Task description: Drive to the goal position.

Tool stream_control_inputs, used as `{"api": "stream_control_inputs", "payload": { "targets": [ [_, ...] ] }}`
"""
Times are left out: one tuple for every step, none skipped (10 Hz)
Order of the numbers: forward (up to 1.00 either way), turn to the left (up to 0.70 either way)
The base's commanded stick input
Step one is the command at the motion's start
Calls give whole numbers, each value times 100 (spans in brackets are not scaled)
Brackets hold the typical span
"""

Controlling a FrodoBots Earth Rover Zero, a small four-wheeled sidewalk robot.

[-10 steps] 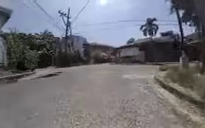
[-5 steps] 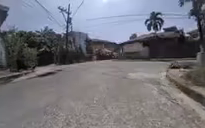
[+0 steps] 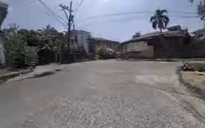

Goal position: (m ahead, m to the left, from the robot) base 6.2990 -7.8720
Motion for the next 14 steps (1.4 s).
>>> {"api": "stream_control_inputs", "payload": {
  "targets": [
    [100, -22],
    [100, -34],
    [100, -34],
    [100, -34],
    [100, -34],
    [100, -34],
    [100, -34],
    [100, -34],
    [100, -34],
    [100, -34],
    [100, -34],
    [100, -34],
    [100, -34],
    [100, -34]
  ]
}}
